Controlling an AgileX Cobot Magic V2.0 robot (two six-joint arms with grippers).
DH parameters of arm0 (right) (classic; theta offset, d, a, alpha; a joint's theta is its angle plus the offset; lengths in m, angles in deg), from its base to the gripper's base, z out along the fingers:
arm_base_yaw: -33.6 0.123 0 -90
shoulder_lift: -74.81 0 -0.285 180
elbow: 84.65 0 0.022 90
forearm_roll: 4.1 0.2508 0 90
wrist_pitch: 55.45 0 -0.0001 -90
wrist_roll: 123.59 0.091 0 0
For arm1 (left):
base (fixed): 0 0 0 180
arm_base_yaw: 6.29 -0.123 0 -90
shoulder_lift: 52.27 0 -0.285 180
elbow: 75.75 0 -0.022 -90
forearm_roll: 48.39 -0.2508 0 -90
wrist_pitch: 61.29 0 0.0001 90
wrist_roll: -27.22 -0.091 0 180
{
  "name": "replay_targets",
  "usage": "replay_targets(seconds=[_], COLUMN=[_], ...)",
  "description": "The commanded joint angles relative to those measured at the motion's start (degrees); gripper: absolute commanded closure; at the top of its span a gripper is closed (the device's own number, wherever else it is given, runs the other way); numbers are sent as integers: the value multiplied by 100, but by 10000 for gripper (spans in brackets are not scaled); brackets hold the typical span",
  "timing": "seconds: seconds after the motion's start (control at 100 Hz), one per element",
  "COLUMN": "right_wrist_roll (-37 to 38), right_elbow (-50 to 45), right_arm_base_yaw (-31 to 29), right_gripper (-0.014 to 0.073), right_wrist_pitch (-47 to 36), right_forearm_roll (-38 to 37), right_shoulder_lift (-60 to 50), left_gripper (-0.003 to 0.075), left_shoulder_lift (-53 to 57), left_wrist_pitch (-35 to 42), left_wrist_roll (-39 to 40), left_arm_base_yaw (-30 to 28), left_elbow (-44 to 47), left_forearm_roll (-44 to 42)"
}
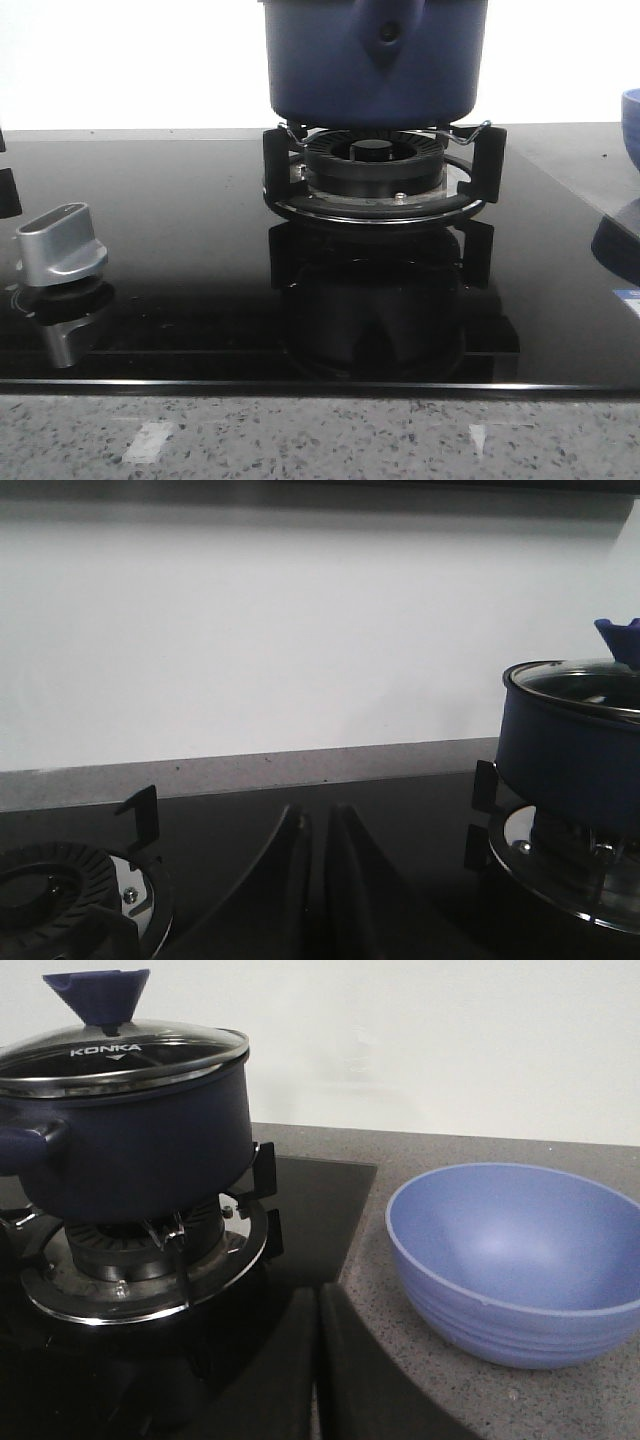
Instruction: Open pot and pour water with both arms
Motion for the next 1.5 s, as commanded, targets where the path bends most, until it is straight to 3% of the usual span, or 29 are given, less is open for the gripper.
replay_targets(seconds=[0.0, 0.86, 0.92, 0.99, 1.11, 1.25, 1.32, 1.49], right_wrist_roll=[-48, -48, -48, -48, -48, -48, -48, -48], right_elbow=[132, 132, 132, 132, 132, 132, 132, 132], right_arm_base_yaw=[7, 7, 7, 7, 7, 7, 7, 7], right_gripper=[649, 650, 650, 650, 650, 650, 650, 650], right_wrist_pitch=[-242, -242, -242, -242, -242, -242, -242, -242], right_forearm_roll=[156, 156, 156, 156, 156, 156, 156, 156], right_shoulder_lift=[31, 31, 31, 31, 31, 31, 31, 31], left_gripper=[740, 741, 741, 741, 741, 741, 741, 741], left_shoulder_lift=[-31, -41, -41, -41, -41, -41, 36, 634], left_wrist_pitch=[-67, 75, 74, 74, 74, 87, 123, 975], left_wrist_roll=[-10, -10, 104, 1130, 4513, 7778, 8710, 9503], left_arm_base_yaw=[-12, -12, -12, -12, -12, 35, 47, 47], left_elbow=[-155, -155, -155, -169, -182, -182, -144, 462], left_forearm_roll=[177, 289, 18, -1074, -4020, -7156, -8025, -8873])
